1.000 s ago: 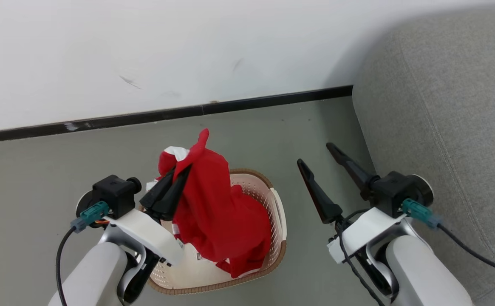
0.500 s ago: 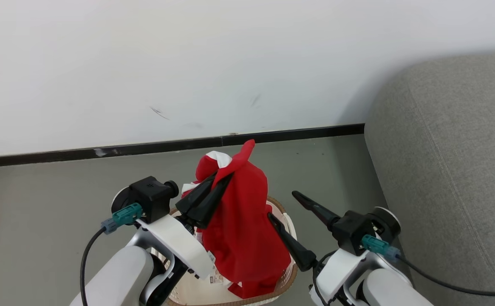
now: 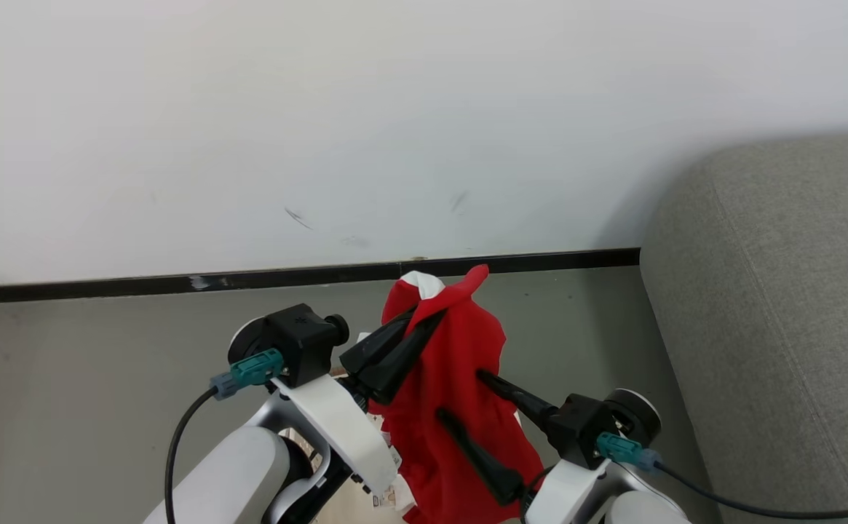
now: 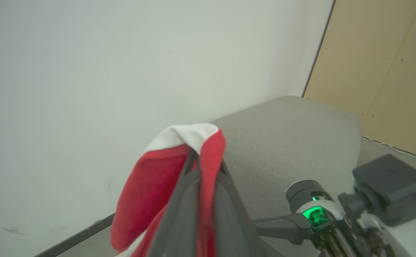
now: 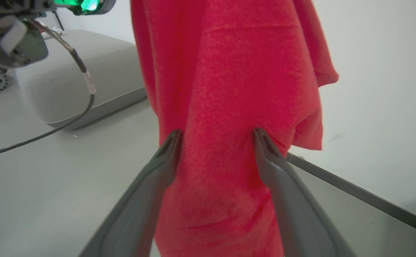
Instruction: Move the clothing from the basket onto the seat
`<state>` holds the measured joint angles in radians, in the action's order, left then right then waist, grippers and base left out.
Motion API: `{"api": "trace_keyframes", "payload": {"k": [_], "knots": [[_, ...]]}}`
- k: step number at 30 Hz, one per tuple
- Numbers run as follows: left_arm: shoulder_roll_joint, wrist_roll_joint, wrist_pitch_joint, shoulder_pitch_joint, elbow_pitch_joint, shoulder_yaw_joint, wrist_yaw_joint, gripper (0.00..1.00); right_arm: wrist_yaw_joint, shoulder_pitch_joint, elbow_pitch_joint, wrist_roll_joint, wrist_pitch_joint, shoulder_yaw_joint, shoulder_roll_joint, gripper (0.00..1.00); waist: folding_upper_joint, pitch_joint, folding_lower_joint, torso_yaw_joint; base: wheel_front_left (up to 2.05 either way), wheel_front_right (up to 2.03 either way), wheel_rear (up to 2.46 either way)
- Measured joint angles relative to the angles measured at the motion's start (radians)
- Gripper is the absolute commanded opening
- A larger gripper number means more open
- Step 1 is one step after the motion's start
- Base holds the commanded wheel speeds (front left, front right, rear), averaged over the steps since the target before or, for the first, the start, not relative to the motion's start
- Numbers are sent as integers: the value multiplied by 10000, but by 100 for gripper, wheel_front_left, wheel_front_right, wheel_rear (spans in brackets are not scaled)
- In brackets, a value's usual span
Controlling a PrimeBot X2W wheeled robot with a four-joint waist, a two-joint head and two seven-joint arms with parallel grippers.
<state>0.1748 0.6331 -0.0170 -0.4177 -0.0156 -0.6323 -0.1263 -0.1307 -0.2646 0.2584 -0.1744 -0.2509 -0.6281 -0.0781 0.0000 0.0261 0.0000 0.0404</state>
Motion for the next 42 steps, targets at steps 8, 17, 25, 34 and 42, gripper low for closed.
{"api": "trace_keyframes", "payload": {"k": [8,17,25,34,42], "knots": [[17,-4,422,1,458,-109,132,0,0,192,4,-186,0,113,-2,100,0,-202,0,134,0,0,0],[-67,12,861,0,1450,-523,136,0,0,236,-13,-197,0,359,-127,100,0,-336,0,212,0,0,0],[-48,673,1348,29,1864,-767,134,0,0,316,-65,-196,0,207,-184,100,0,-421,0,214,0,0,0],[19,984,1661,397,2138,-803,136,0,0,304,-228,-59,0,138,-364,100,0,-462,0,209,0,0,0],[-17,1254,1837,497,2497,-777,198,0,0,308,36,13,0,341,-453,13,0,-430,1,218,0,0,0]]}}
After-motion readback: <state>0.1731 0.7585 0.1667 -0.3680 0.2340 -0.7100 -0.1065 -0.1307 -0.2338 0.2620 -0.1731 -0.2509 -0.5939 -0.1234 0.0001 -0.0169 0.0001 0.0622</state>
